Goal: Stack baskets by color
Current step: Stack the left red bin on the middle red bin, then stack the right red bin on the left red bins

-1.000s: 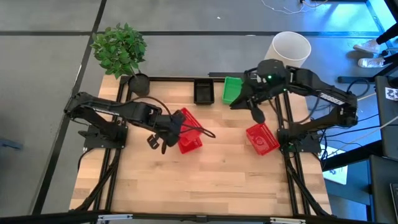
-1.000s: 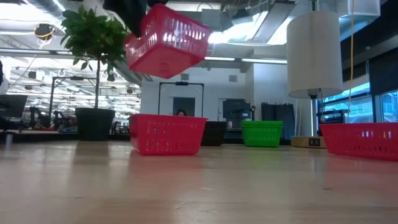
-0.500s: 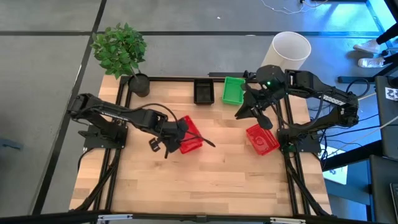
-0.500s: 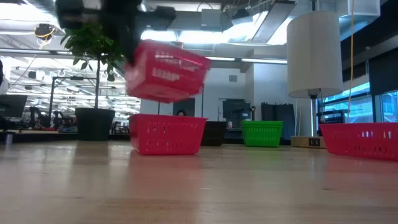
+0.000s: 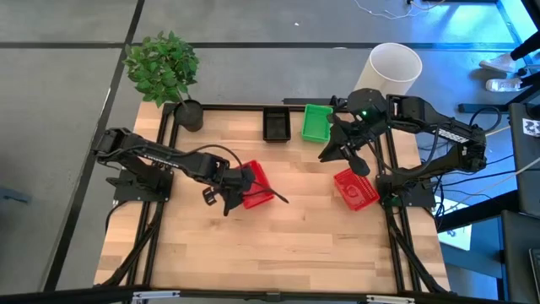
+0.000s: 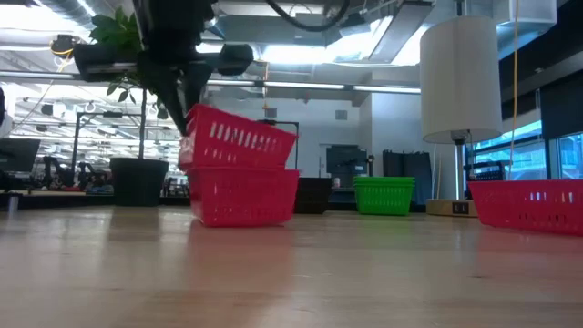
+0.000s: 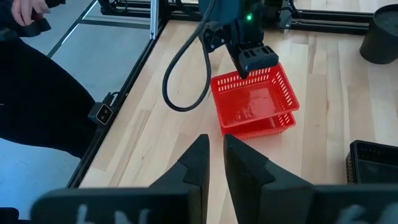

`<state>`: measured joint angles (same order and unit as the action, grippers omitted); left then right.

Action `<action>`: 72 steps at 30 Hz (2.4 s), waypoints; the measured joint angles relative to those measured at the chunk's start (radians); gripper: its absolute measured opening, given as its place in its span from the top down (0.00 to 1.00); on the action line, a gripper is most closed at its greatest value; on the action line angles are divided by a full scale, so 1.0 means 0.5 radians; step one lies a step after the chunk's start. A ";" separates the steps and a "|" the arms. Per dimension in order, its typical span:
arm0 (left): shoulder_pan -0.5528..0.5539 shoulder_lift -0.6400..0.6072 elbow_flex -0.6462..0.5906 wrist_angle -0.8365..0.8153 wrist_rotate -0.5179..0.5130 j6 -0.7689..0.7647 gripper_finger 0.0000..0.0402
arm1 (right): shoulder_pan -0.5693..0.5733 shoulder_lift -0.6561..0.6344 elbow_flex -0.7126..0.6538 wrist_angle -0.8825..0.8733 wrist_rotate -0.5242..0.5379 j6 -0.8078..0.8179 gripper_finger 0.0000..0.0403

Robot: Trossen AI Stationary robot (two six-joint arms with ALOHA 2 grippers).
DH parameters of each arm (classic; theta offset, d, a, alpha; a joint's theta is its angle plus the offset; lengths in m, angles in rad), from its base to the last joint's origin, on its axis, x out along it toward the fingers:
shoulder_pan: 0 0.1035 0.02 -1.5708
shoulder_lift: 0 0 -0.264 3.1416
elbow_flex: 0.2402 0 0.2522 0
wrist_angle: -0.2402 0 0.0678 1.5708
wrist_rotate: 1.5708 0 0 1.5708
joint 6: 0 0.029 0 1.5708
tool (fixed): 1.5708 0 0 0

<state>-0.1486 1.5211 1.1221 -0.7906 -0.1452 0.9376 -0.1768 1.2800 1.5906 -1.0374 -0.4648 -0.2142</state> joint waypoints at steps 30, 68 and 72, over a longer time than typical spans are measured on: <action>0.060 -0.070 -0.017 0.316 -0.339 -0.380 0.90 | -0.001 0.000 0.000 -0.042 0.020 0.321 0.88; 0.442 -1.104 -0.015 0.326 -0.373 -1.093 0.93 | 0.220 0.121 -1.074 -0.351 0.523 1.998 0.70; 0.460 -1.104 -0.016 0.327 -0.373 -1.124 0.93 | 0.220 0.121 -1.286 -0.233 0.524 2.037 0.71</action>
<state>0.0815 0.9691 1.1141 -0.6273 -0.3318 0.3758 -0.0669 1.3407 0.9474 -1.1537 -0.2028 0.8043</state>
